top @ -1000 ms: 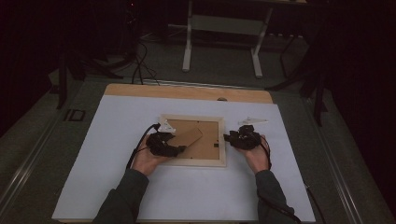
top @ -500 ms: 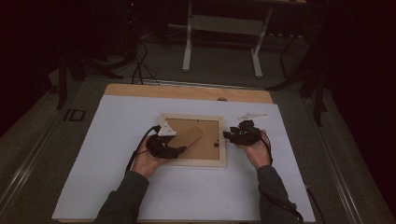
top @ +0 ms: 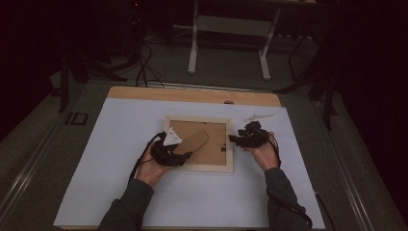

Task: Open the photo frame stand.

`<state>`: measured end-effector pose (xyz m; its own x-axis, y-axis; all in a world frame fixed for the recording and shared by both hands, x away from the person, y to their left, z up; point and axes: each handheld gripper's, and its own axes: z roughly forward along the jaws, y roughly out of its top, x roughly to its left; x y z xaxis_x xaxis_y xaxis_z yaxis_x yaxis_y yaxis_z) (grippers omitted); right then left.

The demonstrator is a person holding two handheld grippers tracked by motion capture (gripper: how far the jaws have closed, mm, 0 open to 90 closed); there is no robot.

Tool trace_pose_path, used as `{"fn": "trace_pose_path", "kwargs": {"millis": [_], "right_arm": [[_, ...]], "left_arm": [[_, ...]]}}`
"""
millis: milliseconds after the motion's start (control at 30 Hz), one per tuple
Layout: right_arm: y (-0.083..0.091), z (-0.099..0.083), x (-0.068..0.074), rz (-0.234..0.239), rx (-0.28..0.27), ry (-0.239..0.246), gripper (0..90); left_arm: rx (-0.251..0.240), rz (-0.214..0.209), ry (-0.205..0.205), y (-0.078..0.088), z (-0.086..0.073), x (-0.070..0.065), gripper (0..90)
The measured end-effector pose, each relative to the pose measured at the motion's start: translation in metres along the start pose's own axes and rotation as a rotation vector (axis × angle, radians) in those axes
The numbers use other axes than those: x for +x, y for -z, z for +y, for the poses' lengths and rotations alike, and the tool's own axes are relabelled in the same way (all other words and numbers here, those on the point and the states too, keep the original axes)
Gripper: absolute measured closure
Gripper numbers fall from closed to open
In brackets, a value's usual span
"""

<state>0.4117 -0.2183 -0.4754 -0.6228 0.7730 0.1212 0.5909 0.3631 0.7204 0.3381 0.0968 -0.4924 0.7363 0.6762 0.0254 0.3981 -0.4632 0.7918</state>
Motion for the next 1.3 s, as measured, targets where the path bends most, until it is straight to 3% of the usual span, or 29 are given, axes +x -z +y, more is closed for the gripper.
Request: {"fn": "trace_pose_path", "kwargs": {"millis": [167, 433, 633, 1300], "right_arm": [[-0.003, 0.001, 0.001, 0.032, 0.002, -0.018, 44.8], [-0.012, 0.001, 0.003, 0.04, 0.033, -0.03, 42.9], [-0.018, 0.001, -0.002, 0.069, 0.044, -0.06, 42.0], [-0.023, -0.004, -0.016, 0.229, 0.025, -0.165, 45.0]], "left_arm": [[-0.004, 0.007, -0.012, 0.0, 0.0, -0.001, 40.9], [-0.016, 0.014, -0.038, 0.002, 0.002, -0.003, 40.8], [-0.031, 0.022, -0.059, 0.003, 0.001, -0.005, 40.7], [-0.083, 0.027, -0.099, 0.007, -0.002, -0.008, 40.6]]}}
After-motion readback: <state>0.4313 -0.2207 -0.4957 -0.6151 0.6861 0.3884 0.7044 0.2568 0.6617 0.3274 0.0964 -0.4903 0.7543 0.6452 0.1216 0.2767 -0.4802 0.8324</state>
